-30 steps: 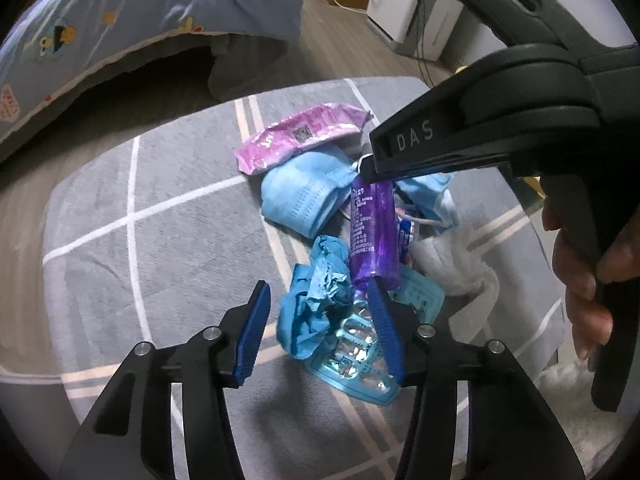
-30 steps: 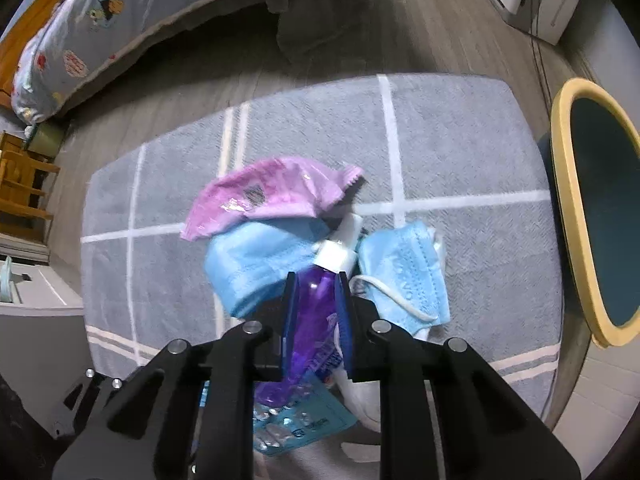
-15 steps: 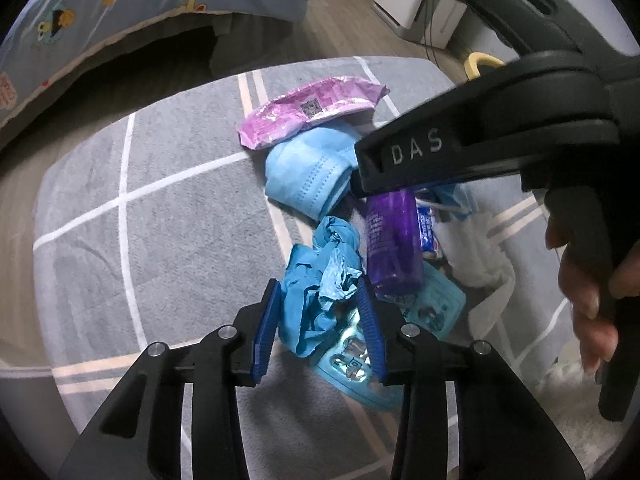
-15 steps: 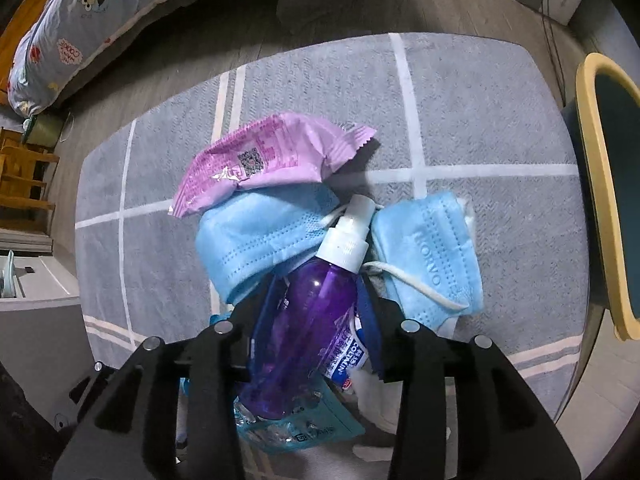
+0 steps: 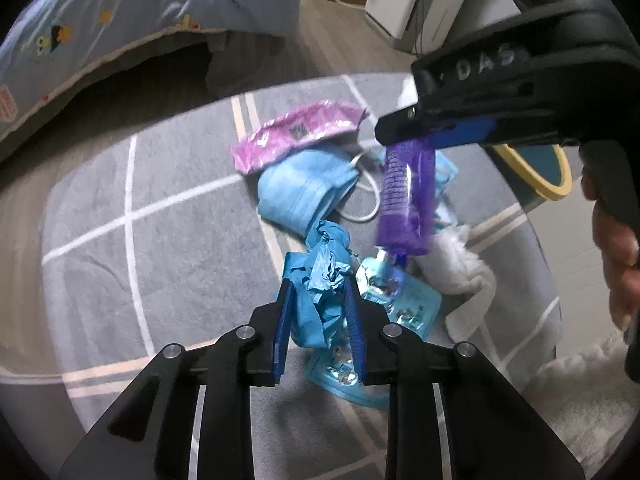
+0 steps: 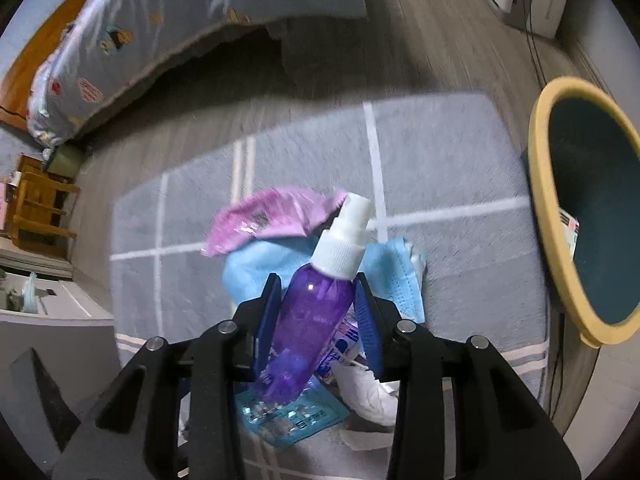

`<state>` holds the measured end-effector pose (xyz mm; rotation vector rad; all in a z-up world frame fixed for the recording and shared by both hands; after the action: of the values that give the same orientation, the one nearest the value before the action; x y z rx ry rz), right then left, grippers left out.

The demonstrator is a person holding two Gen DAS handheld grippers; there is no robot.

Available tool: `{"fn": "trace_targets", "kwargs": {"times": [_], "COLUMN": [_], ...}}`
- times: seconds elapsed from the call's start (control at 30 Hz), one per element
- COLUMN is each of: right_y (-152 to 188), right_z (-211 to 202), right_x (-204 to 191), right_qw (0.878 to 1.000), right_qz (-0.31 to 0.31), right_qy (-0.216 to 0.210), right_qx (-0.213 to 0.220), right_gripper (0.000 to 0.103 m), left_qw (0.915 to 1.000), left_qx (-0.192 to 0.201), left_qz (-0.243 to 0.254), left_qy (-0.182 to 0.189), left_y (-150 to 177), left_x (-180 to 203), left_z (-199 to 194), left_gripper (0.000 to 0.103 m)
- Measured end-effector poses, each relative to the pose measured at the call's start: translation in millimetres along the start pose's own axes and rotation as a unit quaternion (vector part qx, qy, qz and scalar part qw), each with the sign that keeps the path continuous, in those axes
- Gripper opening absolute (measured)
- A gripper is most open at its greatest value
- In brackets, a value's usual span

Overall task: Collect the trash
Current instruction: 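Grasp the blue glove with the left gripper while the right grasps the purple spray bottle, then carry the glove and spray bottle over the bin and release both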

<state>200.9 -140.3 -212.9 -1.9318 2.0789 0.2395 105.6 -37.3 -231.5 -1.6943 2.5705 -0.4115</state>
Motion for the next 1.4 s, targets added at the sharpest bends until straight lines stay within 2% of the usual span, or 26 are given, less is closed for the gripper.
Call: {"fn": "trace_targets", "kwargs": {"times": [0.17,0.4,0.6,0.73,1.4], "right_y": [-2,-12,-14,-14,-11], "right_z": [-30,-70,-98,-118,-147], "right_x": [-7,-2,14,30,129], "right_qw": [0.999,0.995,0.992,0.990,0.986], "right_qz": [-0.009,-0.024,-0.011,-0.010,0.042], "right_qy": [-0.007,0.023,0.007,0.013,0.017], "right_qx": [0.037,0.097,0.122,0.142,0.163], "right_gripper": [0.033,0.033,0.033,0.032,0.032], "left_qw": [0.9997,0.9976,0.9942,0.9921,0.9901], "left_qx": [0.025,0.068,0.107,0.125,0.127], "left_qz": [0.001,0.000,-0.005,0.009,0.059], "left_qy": [0.000,-0.017,-0.004,-0.005,-0.003], "left_y": [-6,-19,-39,-50,-87], "left_x": [5,11,23,39,110], "left_z": [-19,-53,-81,-94,-75], "left_gripper": [0.027,0.027,0.027,0.027,0.027]}}
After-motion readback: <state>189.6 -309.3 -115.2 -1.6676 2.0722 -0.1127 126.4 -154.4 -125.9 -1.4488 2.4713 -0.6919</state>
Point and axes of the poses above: each gripper's, at about its wrist camera, not at the fingertips, and z roughly the way its jaws point, x to its right, y to its underside, the point moved 10 cm from there along z, roughly the way its jaws point, and after that the axes turned 10 degrees about -x, right-handed, at the moved point
